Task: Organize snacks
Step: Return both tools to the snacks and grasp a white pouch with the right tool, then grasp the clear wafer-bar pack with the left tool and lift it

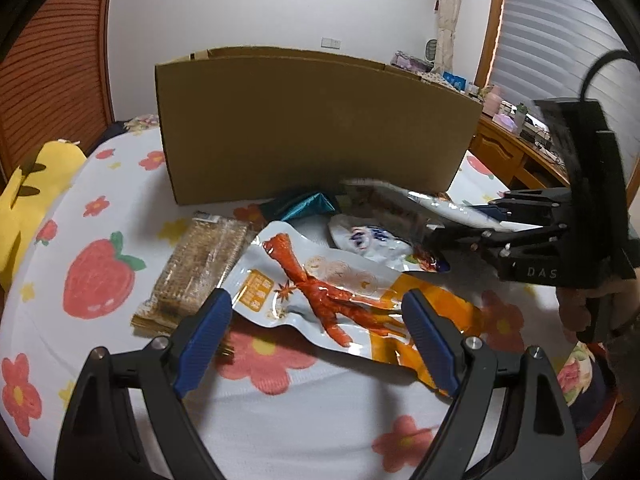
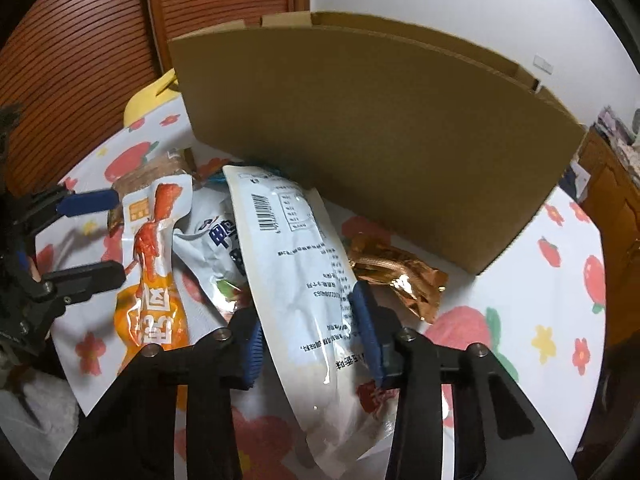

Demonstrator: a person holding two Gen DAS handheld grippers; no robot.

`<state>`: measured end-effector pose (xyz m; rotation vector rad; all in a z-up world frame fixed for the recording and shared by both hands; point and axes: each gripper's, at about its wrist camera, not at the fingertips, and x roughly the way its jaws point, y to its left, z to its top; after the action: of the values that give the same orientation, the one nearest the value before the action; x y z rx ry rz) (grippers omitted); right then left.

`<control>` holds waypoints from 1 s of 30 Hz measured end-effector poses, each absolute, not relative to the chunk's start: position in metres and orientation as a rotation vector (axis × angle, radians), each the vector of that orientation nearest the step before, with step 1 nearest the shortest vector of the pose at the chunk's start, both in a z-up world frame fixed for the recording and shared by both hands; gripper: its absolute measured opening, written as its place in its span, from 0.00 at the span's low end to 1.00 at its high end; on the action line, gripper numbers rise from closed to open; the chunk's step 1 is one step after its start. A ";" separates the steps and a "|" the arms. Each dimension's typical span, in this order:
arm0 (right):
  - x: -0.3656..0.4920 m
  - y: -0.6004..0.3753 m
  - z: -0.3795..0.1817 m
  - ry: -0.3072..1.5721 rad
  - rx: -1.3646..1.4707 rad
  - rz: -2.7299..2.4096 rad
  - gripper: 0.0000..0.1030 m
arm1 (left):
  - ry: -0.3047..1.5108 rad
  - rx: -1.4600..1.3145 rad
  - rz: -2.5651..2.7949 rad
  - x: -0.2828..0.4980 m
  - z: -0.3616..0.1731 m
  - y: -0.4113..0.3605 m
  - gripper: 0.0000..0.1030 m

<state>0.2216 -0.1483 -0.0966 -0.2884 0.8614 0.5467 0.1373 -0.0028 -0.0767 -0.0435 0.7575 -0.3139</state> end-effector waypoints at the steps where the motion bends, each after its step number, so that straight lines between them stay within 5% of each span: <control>1: 0.219 -0.150 -0.095 0.850 -0.288 0.532 0.25 | 0.761 -0.046 -0.309 0.138 -0.077 -0.002 0.85; 19: 0.194 -0.157 -0.073 0.682 -0.309 0.449 0.18 | 0.789 -0.206 -0.253 0.147 -0.075 0.037 0.83; 30: 0.188 -0.156 -0.061 0.639 -0.316 0.457 0.18 | 0.781 0.027 -0.215 0.169 -0.065 0.061 0.83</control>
<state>0.1876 -0.1563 -0.0606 -0.3161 0.6390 0.4572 0.1692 0.0605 -0.0649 0.0269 0.7813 -0.2148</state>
